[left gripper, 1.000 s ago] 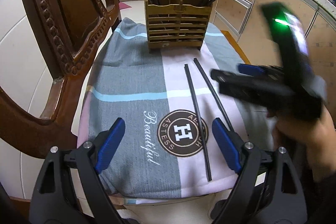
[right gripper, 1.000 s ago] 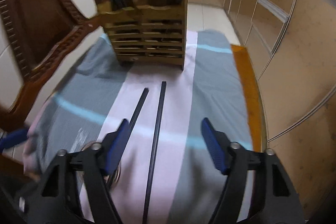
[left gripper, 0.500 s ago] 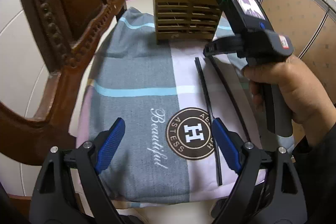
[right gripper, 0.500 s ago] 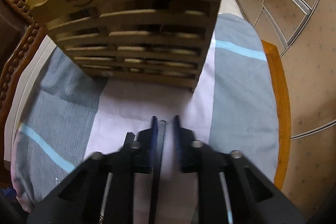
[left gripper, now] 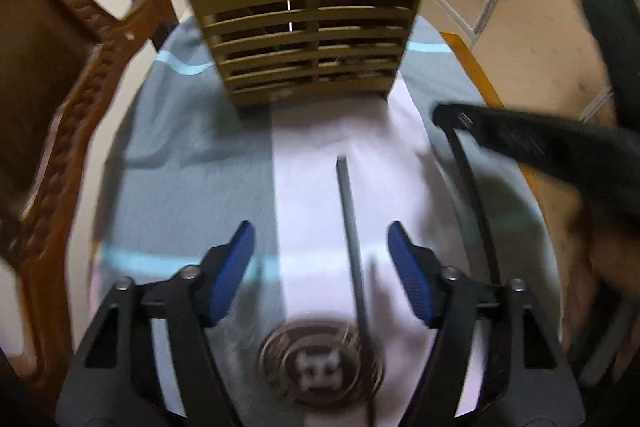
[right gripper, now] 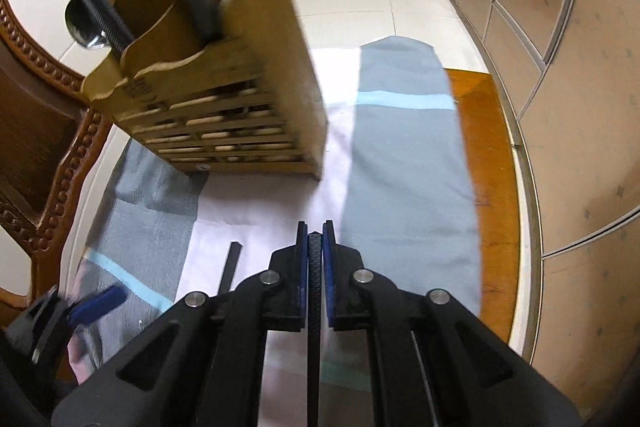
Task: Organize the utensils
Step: 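Grasp a black chopstick with the right tool while the left tool grasps the other, then lift both chopsticks and carry them up to the wooden holder, then lower the chopsticks into the holder and open both tools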
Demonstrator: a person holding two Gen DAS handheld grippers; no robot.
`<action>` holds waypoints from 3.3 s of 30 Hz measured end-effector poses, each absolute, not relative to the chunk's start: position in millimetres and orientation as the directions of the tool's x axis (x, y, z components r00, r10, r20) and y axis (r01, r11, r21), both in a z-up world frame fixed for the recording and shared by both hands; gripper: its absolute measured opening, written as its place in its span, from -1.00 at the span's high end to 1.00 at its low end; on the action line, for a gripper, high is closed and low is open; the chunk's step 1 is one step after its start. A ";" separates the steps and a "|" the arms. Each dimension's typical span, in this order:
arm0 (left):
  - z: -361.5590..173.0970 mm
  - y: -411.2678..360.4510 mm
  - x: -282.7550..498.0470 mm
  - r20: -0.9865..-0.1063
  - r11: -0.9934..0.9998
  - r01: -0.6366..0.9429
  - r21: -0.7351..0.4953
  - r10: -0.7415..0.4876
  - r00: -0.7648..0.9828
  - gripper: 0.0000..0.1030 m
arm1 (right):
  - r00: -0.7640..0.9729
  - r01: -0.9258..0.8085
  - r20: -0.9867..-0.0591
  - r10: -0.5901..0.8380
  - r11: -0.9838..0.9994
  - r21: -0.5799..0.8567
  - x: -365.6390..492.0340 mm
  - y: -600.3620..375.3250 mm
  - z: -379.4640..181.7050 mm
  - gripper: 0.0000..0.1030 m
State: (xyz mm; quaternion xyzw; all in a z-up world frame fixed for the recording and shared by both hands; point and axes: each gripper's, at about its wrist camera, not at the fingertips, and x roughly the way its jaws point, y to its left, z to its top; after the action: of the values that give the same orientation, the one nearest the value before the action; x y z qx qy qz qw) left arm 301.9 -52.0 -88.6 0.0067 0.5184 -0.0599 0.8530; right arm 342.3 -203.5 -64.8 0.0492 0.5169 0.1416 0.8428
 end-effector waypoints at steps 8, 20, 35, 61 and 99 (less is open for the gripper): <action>-118.0 -73.6 349.2 -0.932 0.993 0.114 -0.030 -0.070 0.355 0.51 | 0.417 -0.203 -0.848 0.328 0.943 0.265 336.4 -215.3 -59.7 0.85; -71.2 -73.9 333.0 -0.859 0.985 0.172 -0.012 -0.098 0.502 0.87 | 0.458 -0.236 -0.822 0.339 0.938 0.256 321.5 -208.3 -34.5 0.86; 75.9 -29.5 210.6 -0.580 0.980 0.199 0.022 -0.149 0.801 0.88 | 0.656 -0.265 -0.662 0.362 0.932 0.247 225.8 -215.8 46.7 0.85; 125.2 57.9 185.1 -0.467 0.984 0.139 -0.111 -0.175 0.867 0.88 | 0.893 -0.177 -0.403 0.201 0.979 0.097 287.1 -155.7 244.1 0.86; 192.2 4.5 251.2 -0.467 0.989 0.127 -0.070 -0.145 0.873 0.88 | 0.706 -0.065 -0.651 0.278 0.941 0.332 195.0 -261.6 -14.3 -0.73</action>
State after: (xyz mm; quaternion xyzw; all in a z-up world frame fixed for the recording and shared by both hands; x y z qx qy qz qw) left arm 251.2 4.5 192.2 -0.0183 0.2424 -0.0705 0.9674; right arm 195.0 -261.6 -14.3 0.1434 0.3714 0.0941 0.9125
